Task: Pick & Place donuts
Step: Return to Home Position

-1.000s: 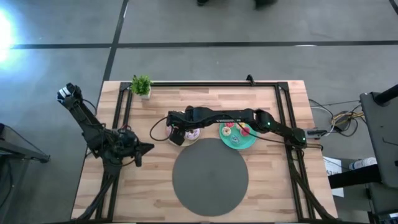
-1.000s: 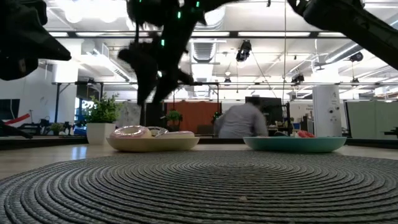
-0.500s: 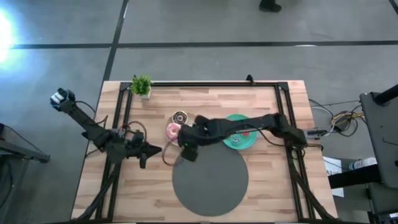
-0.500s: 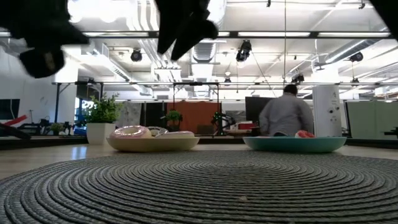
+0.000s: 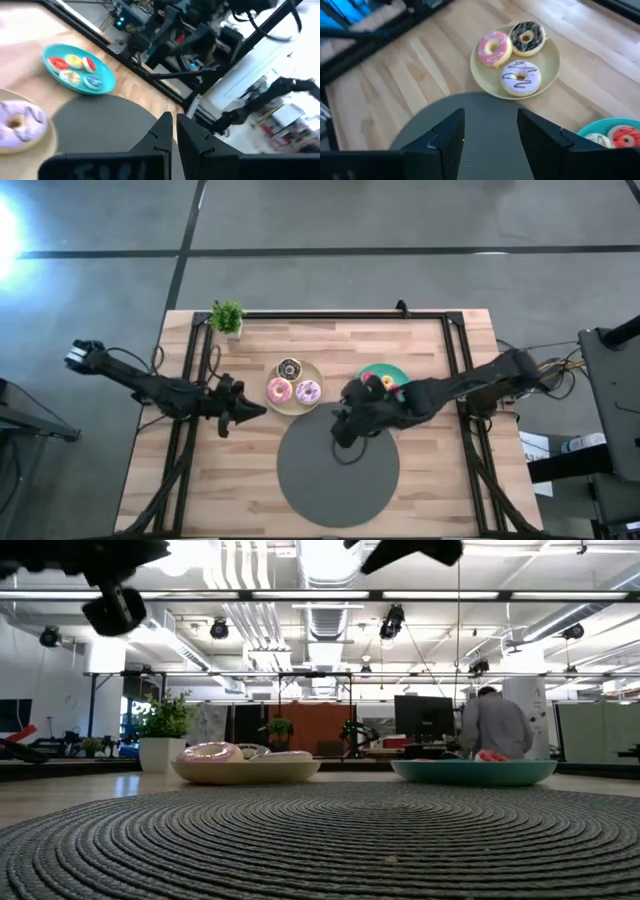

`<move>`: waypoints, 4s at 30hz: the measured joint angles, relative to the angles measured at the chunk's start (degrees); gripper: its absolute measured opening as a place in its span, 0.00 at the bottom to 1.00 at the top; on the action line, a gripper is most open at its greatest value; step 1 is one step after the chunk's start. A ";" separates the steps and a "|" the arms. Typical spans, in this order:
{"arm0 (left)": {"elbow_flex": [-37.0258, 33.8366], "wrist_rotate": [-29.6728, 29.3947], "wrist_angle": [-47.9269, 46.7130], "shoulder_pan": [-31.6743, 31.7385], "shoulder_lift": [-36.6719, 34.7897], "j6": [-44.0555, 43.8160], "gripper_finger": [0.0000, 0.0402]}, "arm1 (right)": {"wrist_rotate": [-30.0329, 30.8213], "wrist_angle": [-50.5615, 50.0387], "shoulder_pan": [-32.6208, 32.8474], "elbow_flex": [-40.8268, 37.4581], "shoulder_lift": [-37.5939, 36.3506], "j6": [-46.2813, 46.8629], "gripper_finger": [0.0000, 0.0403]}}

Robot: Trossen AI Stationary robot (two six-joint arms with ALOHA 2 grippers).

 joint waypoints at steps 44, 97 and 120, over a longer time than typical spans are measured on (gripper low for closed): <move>-6.93 20.12 -12.05 19.41 -25.92 10.31 0.00 | -7.48 69.59 -8.36 -57.94 -41.97 -17.26 0.42; -15.14 18.59 -9.18 19.37 -32.26 9.18 0.00 | 6.08 75.83 -12.20 -86.70 -78.24 -38.12 0.41; -18.97 18.64 -9.70 19.92 -32.74 8.85 0.00 | 5.80 74.91 -14.19 -86.75 -83.87 -34.28 0.41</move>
